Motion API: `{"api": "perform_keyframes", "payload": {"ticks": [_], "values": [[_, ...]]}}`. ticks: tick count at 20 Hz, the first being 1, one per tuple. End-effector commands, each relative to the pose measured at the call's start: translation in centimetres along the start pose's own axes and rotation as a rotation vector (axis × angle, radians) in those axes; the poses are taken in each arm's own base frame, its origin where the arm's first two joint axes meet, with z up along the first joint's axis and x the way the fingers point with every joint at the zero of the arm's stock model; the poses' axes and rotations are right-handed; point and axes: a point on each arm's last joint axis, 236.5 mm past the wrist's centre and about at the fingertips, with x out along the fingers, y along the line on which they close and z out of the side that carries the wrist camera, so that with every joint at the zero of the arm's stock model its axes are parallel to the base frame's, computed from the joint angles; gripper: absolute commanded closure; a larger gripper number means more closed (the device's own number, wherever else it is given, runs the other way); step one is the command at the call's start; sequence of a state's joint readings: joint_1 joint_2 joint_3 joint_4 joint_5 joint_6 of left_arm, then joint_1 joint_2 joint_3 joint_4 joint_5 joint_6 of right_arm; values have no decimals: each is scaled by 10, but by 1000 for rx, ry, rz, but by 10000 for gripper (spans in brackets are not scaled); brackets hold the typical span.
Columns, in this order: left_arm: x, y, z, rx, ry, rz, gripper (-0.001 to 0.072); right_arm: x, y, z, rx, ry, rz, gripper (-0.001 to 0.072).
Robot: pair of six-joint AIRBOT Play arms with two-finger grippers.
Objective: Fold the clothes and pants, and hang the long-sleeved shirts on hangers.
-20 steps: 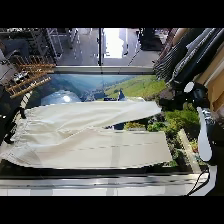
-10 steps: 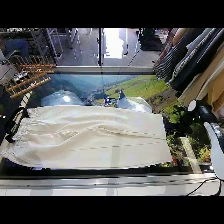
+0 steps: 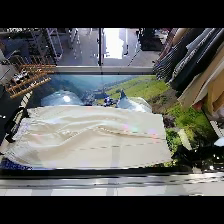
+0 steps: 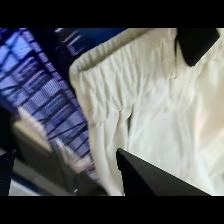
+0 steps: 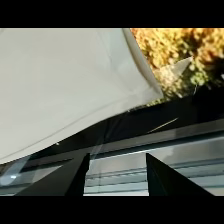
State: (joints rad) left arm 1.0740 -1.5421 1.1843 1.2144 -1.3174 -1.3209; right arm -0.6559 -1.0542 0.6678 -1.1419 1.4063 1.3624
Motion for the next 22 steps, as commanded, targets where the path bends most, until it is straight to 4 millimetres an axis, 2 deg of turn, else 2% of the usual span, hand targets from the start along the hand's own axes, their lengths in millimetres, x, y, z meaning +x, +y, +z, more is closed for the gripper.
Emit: {"api": "perform_keyframes", "payload": {"ticks": [1,3,7,13,16,17,18,19,20,21,22], "values": [[19,-6,9,-53,-80,-78,9,15,-6,-34,105,6,81,287],[24,-4,11,-67,-98,-78,9,23,-8,-33,109,-11,94,303],[23,-9,21,-60,-139,-100,9,30,-7,14,156,-197,137,348],[32,-18,25,-76,-135,-135,11,43,-19,42,235,-255,149,353],[38,-28,33,-82,-155,-160,144,49,-26,47,261,-258,141,355],[40,-30,33,-77,-154,-159,148,51,-26,48,269,-255,143,361],[42,-32,33,-75,-152,-160,157,53,-25,49,272,-254,148,400],[42,-33,33,-75,-151,-163,259,55,-22,51,252,-260,148,487],[42,-34,32,-73,-146,-165,464,57,-16,53,231,-263,147,534],[42,-35,30,-71,-137,-169,638,59,-8,52,203,-256,155,638],[39,-36,27,-69,-130,-174,695,60,0,48,171,-236,163,692]]}}
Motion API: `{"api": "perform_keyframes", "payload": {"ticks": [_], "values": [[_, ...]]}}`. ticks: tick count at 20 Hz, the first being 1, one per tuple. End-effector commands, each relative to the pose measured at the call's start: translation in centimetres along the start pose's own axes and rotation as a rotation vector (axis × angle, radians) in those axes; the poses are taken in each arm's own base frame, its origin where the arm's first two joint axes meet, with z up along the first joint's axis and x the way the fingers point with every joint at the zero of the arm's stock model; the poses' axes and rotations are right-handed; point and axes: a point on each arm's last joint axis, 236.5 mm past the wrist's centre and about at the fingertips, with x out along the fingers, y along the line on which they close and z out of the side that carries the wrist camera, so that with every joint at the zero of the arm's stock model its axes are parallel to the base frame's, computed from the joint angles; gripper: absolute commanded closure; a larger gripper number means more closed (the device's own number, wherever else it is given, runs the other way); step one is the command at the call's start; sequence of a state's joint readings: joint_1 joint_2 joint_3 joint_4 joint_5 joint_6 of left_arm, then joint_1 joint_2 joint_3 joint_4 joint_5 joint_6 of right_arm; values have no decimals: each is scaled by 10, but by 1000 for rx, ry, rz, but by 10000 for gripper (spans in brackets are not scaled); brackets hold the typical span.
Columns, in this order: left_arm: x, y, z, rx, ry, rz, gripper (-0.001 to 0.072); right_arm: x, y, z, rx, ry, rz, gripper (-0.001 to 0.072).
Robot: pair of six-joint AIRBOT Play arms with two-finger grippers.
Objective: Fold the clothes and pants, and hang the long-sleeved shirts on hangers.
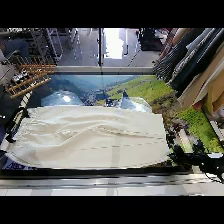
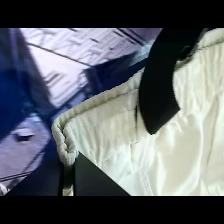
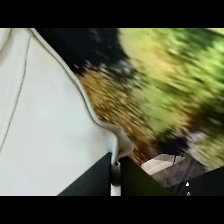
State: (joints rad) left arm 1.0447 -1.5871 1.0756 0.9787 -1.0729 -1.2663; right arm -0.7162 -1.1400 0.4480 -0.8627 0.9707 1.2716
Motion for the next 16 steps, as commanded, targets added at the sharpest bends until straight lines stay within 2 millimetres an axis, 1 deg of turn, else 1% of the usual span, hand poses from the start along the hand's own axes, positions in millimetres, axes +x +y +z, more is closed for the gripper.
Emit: {"api": "perform_keyframes", "payload": {"ticks": [1,2,3,4,5,6,7,8,9,10,11,12,13,14,15,16], "values": [[-6,-7,-4,20,14,-20,694,5,21,-12,-92,42,29,694],[-13,-11,-4,61,9,-25,696,0,28,-18,-124,59,40,695],[-23,-15,-1,86,-6,-29,698,-9,38,-21,-149,61,59,695],[-37,-24,5,107,-23,-37,698,-21,49,-21,-180,52,76,695],[-51,-36,11,133,-42,-54,698,-37,64,-18,-220,24,95,696],[-69,-56,20,158,-63,-97,699,-56,80,-8,-249,-30,108,696],[-85,-80,29,179,-82,-151,700,-78,97,10,-280,-120,115,697],[-102,-105,43,191,-122,-196,700,-97,112,29,-296,-205,121,698],[-112,-126,55,208,-164,-226,701,-111,127,49,-321,-277,117,698],[-117,-147,68,223,-204,-241,700,-116,139,64,-344,-322,105,698],[-116,-165,78,232,-235,-250,701,-113,149,81,-349,-347,91,698],[-110,-184,90,224,-268,-261,700,-102,159,97,-343,-357,80,698],[-101,-202,104,208,-309,-273,701,-87,168,112,-335,-353,73,698],[-89,-219,115,195,-342,-287,700,-68,177,127,-329,-346,70,697],[-74,-235,124,175,-363,-307,700,-45,185,144,-319,-330,65,697],[-54,-251,130,153,-372,-330,700,-22,192,159,-302,-315,62,697]]}}
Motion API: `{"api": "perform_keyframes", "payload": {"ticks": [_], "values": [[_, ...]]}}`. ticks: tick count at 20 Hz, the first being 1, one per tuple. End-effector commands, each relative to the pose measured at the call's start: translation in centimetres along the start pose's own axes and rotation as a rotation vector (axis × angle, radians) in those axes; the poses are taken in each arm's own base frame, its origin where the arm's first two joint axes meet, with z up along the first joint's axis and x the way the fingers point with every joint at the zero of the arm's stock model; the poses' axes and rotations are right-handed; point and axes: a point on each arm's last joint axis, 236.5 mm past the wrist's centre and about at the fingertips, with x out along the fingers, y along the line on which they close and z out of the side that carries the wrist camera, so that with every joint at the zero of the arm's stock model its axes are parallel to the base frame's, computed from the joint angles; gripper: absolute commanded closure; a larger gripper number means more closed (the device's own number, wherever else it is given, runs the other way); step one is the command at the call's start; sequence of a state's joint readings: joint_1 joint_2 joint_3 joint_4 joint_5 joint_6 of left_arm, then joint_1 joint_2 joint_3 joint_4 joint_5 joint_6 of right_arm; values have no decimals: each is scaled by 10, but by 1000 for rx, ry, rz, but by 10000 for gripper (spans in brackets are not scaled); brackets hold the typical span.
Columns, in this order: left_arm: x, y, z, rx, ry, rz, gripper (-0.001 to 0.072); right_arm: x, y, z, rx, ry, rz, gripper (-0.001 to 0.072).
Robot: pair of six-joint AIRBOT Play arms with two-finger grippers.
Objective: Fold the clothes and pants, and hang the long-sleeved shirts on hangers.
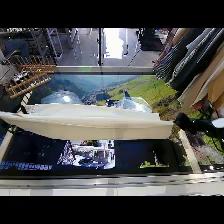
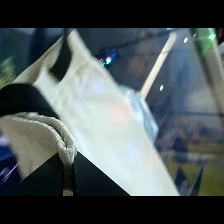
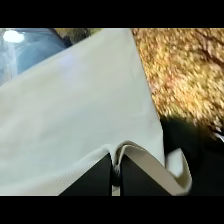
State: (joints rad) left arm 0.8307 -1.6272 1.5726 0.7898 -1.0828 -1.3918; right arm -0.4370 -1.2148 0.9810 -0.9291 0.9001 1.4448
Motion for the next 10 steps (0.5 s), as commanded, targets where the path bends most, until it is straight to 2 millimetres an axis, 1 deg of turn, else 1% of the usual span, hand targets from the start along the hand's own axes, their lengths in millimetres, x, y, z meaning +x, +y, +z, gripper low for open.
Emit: {"api": "perform_keyframes", "payload": {"ticks": [1,2,3,5,6,7,8,9,10], "values": [[70,-44,27,-73,-117,-75,700,81,7,43,36,-12,-22,697],[92,-51,28,-107,-136,-105,700,106,6,50,54,4,-24,697],[112,-54,30,-162,-168,-134,700,126,5,55,74,13,-26,697],[150,-50,27,-254,-206,-152,697,160,4,60,89,37,-23,694],[165,-45,20,-270,-203,-143,679,171,4,57,95,60,-18,686],[176,-42,11,-274,-182,-134,609,177,4,50,95,99,-16,448],[181,-40,1,-276,-145,-134,481,176,3,39,54,148,-19,114],[181,-41,-8,-253,-99,-138,195,170,0,27,0,208,-24,75],[175,-40,-13,-208,-59,-147,132,160,-4,11,-26,288,-28,80]]}}
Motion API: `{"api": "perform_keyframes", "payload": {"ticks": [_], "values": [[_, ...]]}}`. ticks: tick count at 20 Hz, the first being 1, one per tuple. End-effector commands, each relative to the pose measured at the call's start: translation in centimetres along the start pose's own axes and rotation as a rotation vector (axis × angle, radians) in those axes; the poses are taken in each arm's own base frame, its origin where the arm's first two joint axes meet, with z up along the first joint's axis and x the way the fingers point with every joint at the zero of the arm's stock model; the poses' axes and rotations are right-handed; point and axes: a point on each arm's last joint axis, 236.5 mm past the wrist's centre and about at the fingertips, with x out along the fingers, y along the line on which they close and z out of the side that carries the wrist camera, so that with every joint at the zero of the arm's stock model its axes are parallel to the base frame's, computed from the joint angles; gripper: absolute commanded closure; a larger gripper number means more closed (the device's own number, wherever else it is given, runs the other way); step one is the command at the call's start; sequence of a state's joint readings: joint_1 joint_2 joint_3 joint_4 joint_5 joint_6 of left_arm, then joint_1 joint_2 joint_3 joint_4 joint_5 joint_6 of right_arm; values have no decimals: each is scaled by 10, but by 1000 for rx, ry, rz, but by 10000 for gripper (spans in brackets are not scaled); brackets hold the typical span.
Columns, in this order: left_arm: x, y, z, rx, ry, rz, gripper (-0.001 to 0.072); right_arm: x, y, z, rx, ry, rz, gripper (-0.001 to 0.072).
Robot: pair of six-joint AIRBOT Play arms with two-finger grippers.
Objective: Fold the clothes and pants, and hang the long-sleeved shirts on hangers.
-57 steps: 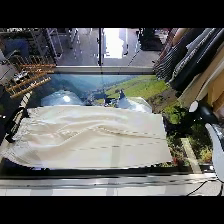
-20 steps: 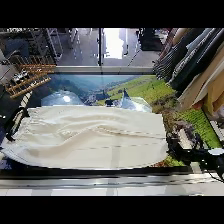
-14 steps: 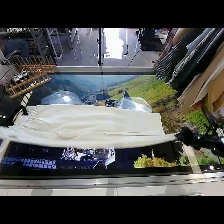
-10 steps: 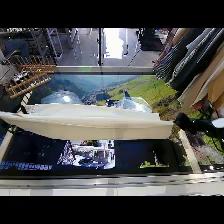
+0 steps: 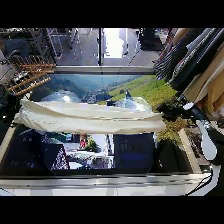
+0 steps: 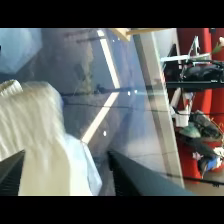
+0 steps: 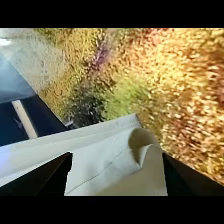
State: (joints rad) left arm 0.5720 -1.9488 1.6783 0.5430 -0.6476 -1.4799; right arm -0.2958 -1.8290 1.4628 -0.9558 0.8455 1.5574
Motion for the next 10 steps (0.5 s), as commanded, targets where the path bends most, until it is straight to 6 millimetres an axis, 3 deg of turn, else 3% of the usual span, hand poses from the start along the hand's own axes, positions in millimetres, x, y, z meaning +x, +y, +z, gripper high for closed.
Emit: {"api": "perform_keyframes", "payload": {"ticks": [1,3,6,8,10], "values": [[-3,6,-21,62,117,-24,132,-3,-10,-48,-101,242,-9,80],[-37,12,-23,126,216,-35,133,-27,-16,-74,-123,366,8,89],[-86,54,-38,175,384,116,214,-56,-29,-99,-91,383,-9,113],[-102,82,-53,209,477,239,214,-67,-36,-133,-63,403,-22,112],[-103,99,-67,227,527,330,214,-70,-35,-166,4,422,14,111]]}}
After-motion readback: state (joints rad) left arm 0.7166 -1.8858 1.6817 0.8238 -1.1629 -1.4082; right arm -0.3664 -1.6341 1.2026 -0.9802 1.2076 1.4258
